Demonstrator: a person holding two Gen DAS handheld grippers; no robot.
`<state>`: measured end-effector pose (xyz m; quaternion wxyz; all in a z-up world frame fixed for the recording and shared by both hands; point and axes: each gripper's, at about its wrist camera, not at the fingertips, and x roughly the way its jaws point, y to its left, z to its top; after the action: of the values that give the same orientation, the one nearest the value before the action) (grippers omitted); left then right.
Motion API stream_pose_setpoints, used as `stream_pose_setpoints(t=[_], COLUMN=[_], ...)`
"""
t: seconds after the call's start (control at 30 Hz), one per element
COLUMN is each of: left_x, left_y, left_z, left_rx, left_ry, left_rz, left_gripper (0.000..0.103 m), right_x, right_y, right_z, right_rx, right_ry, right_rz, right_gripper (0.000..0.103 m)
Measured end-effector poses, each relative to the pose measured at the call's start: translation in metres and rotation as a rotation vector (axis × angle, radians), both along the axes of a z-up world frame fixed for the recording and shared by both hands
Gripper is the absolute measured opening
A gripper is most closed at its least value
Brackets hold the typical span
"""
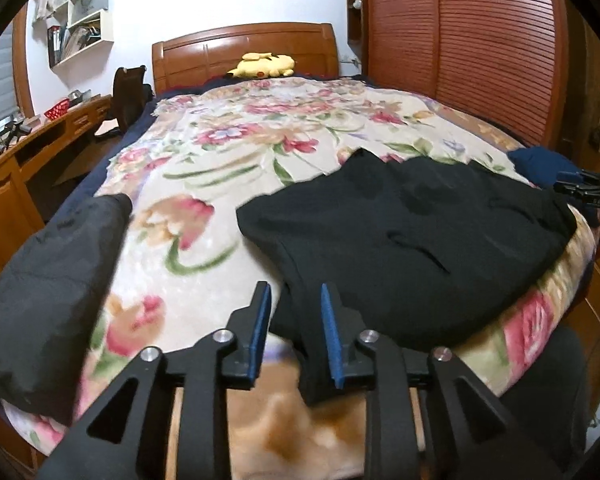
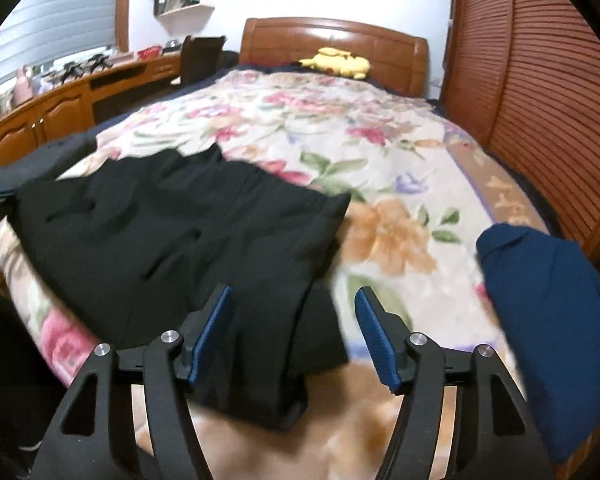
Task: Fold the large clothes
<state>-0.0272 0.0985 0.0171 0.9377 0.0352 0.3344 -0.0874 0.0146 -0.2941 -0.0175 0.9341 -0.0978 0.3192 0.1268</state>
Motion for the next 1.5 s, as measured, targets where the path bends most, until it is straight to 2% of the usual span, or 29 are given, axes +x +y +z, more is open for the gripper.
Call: stream_pose_setpoints(t=[0.1, 0.33, 0.6, 0.73, 0.93, 1.07, 1.27, 1.3, 1.37, 1.4, 1.43, 1.47, 1.5], left_x=[0.019, 0.064, 0.114, 0.147, 0.181, 0.191, 0.202, 0.204, 0.207, 0.209, 0.211, 0.212, 0.214], left_y=[0.003, 0.006, 0.008, 0.016, 0.022, 0.019, 0.018, 0.018, 0.017, 0.016, 0.016, 0.015, 0.014], left_z=[0.003, -0.004, -0.011, -0.025, -0.058, -0.073, -0.085, -0.085, -0.086, -0.086, -0.087, -0.088, -0.088], left_rx=[-0.016, -0.012, 0.001, -0.004, 0.023, 0.048, 0.021, 0.017, 0.011, 0.01, 0.009, -0.011, -0.007], left_ry=[0.007, 0.037, 0.067, 0.122, 0.221, 0.255, 0.304, 0.306, 0.312, 0.314, 0.316, 0.33, 0.334], left_rz=[0.004, 0.035, 0.055, 0.065, 0.069, 0.055, 0.033, 0.032, 0.026, 0.019, 0.011, -0.017, -0.023], left_gripper=[0.035, 0.035, 0.035, 0.035, 0.035, 0.035, 0.035, 0.035, 0.035, 0.035, 0.032, 0.02, 0.014], right_x=[0.022, 0.079, 0.148, 0.175, 0.193, 0.197, 0.204, 0.205, 0.206, 0.206, 0.205, 0.205, 0.204], right_y=[0.0, 0.006, -0.003, -0.005, -0.003, -0.006, -0.008, -0.007, -0.001, 0.004, 0.008, 0.012, 0.015], right_z=[0.001, -0.006, -0.022, -0.039, -0.066, -0.073, -0.076, -0.077, -0.076, -0.076, -0.075, -0.073, -0.072], right_rx=[0.006, -0.034, -0.02, -0.003, 0.001, 0.033, 0.071, 0.078, 0.07, 0.035, 0.009, -0.004, -0.02], right_ry=[0.011, 0.037, 0.127, 0.191, 0.255, 0.272, 0.287, 0.288, 0.283, 0.268, 0.255, 0.241, 0.221], right_rz=[-0.017, -0.051, -0.083, -0.084, -0.08, -0.07, -0.052, -0.034, 0.001, 0.012, 0.026, 0.037, 0.045], right_gripper=[0.065, 0.065, 0.065, 0.065, 0.065, 0.065, 0.064, 0.06, 0.031, 0.024, 0.008, 0.005, 0.004])
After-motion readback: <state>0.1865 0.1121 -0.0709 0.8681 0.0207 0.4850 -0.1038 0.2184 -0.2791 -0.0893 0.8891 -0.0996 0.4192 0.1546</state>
